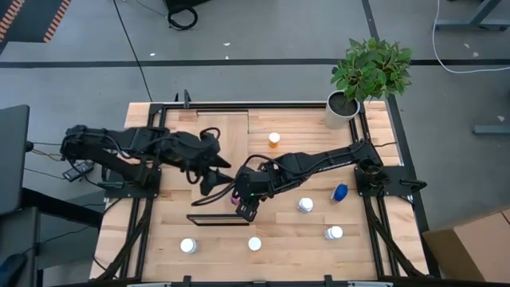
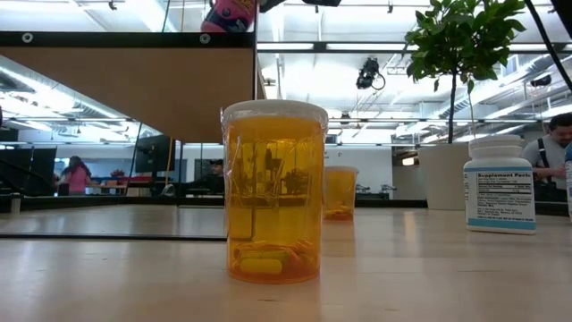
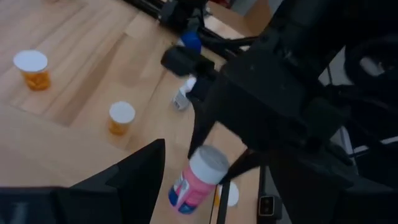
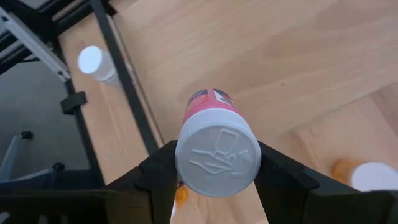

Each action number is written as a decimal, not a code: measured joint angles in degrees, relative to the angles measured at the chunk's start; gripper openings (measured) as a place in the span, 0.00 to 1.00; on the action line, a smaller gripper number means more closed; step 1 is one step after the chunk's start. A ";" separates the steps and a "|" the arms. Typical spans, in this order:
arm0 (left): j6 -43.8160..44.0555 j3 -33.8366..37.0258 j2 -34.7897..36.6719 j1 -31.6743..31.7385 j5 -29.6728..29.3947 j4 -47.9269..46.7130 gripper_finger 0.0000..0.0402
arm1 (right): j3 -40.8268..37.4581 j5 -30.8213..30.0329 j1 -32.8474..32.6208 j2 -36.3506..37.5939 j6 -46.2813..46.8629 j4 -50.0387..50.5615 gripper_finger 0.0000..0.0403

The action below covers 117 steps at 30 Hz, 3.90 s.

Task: Pick and place medicine bottles onto shelf by color
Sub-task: Put the pink pill bottle on the shelf

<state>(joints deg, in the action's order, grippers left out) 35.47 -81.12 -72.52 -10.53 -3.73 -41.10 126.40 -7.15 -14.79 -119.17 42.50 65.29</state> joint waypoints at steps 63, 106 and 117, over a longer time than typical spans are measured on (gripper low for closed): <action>-1.67 -0.11 -3.56 0.23 -1.81 -7.10 0.71 | 7.22 -2.63 1.13 -0.13 -3.29 -0.95 0.48; -1.18 0.04 -2.97 -0.93 -2.51 -8.13 0.71 | 7.31 -4.64 -0.08 0.13 -5.04 -0.59 0.48; -1.68 0.02 -1.37 -0.69 -2.88 -10.39 0.71 | 6.60 -7.57 -1.38 0.01 -7.36 -2.01 0.48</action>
<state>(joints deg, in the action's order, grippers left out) 33.79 -81.10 -73.88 -11.22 -6.62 -51.48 133.00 -14.72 -16.18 -119.17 35.14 63.28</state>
